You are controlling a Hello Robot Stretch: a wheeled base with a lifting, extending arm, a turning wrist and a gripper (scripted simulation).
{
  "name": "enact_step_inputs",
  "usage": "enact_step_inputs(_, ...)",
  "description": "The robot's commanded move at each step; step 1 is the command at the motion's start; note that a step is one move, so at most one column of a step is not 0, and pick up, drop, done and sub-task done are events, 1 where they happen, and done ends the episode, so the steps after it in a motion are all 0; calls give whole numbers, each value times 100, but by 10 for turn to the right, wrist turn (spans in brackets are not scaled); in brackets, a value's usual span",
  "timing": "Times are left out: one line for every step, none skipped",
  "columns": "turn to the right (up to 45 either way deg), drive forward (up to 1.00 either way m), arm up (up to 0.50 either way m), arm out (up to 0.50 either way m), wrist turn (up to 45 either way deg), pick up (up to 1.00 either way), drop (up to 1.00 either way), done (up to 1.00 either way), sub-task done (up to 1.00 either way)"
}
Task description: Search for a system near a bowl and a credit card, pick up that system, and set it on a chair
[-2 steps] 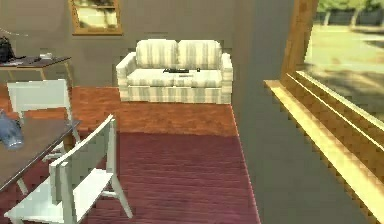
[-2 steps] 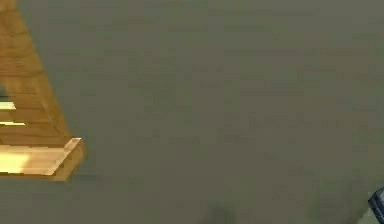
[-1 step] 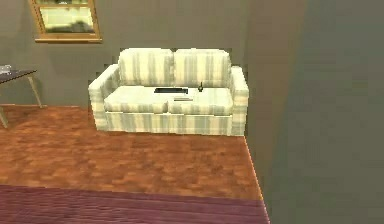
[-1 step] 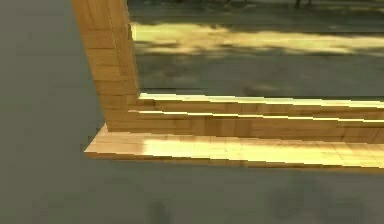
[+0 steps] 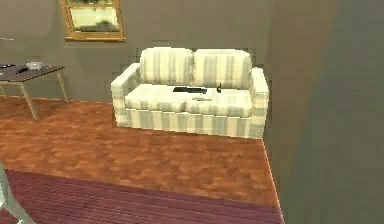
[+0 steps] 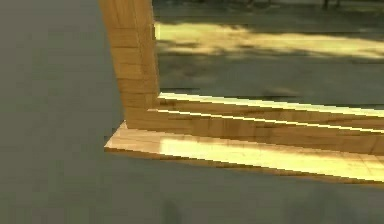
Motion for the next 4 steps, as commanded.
enact_step_inputs(0,35,0,0,0,0,0,0,0)
enact_step_inputs(-420,0,0,0,0,0,0,0,0)
enact_step_inputs(0,100,0,0,0,0,0,0,0)
enact_step_inputs(30,0,0,0,0,0,0,0,0)
